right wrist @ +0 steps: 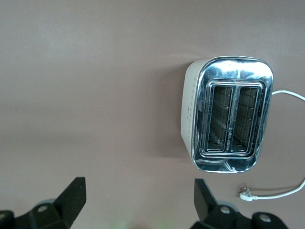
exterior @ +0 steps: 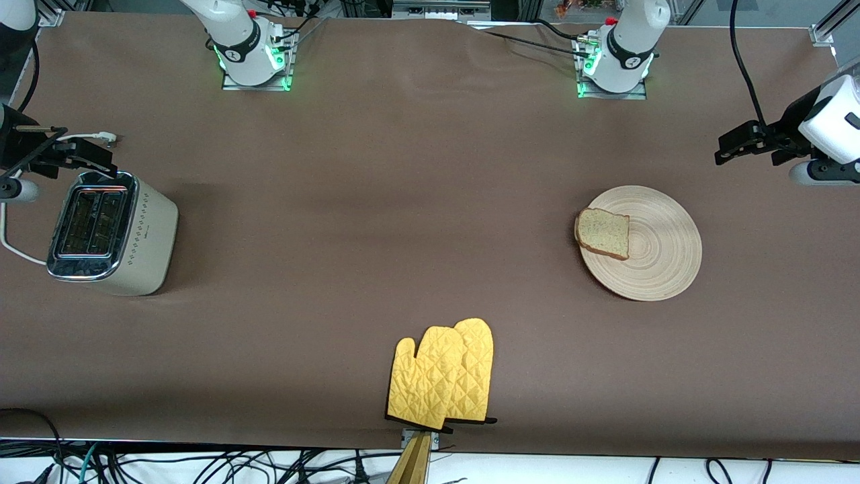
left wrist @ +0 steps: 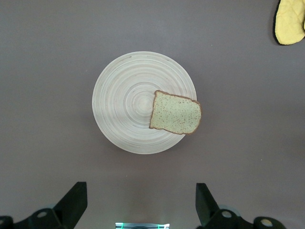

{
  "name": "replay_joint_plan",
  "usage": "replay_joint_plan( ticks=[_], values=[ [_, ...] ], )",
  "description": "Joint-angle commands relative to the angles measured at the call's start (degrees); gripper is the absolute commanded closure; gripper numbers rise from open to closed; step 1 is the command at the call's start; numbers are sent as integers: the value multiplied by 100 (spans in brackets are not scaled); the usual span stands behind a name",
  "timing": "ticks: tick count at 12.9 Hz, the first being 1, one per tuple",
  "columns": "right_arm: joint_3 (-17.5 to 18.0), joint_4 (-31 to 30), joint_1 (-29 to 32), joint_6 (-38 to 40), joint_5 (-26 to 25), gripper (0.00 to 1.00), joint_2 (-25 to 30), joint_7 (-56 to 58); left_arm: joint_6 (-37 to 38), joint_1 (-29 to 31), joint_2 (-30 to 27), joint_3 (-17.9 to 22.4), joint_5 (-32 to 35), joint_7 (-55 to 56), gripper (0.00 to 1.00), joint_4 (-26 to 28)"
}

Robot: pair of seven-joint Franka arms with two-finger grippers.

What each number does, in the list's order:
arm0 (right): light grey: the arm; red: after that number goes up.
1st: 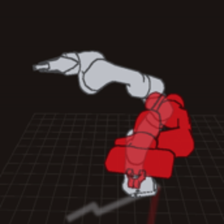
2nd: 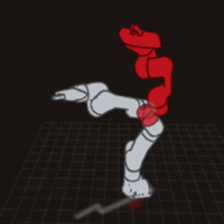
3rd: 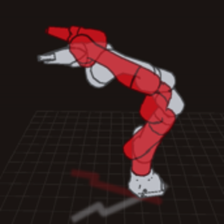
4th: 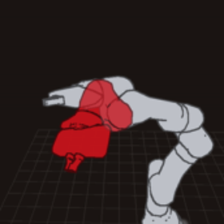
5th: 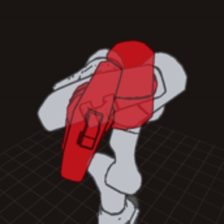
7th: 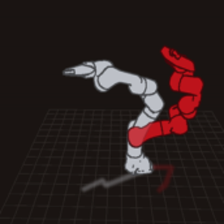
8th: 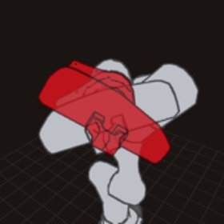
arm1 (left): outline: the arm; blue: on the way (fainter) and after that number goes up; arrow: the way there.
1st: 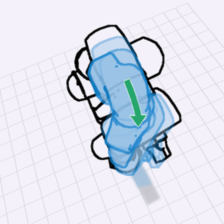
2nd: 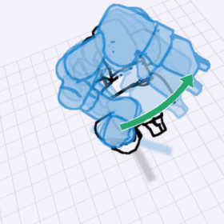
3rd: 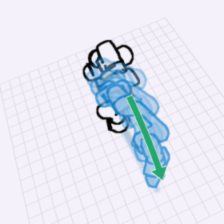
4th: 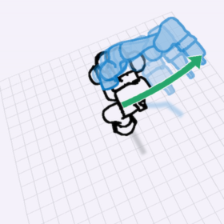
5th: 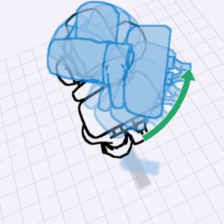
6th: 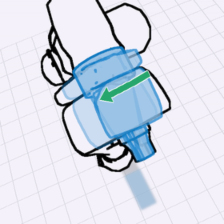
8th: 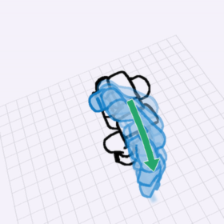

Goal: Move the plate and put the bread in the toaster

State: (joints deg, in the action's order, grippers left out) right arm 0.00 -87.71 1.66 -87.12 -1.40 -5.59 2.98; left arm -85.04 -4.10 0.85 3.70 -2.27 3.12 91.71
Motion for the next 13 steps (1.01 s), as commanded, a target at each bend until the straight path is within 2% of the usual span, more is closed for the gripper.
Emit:
replay_joint_plan(
  ticks=[1, 7, 9, 11, 13],
  values=[
    [9, 122, 45, 19, 35, 0, -48, 44, 93, 32, 118, 34, -81, -137, 0, -162],
    [9, 122, 45, 19, 44, 0, -48, 44, -117, 137, 231, 43, -107, -145, 0, -48],
    [18, 122, 45, 19, 44, 0, -48, 44, -712, 452, 380, 52, -239, -424, 0, 258],
    [9, 122, 45, 19, 35, 0, -48, 44, -1258, 900, 582, 52, -248, -1161, 0, 540],
    [9, 122, 45, 19, 35, 0, -48, 44, -1392, 1383, 951, 52, -510, -1759, 0, 541]
  ],
)
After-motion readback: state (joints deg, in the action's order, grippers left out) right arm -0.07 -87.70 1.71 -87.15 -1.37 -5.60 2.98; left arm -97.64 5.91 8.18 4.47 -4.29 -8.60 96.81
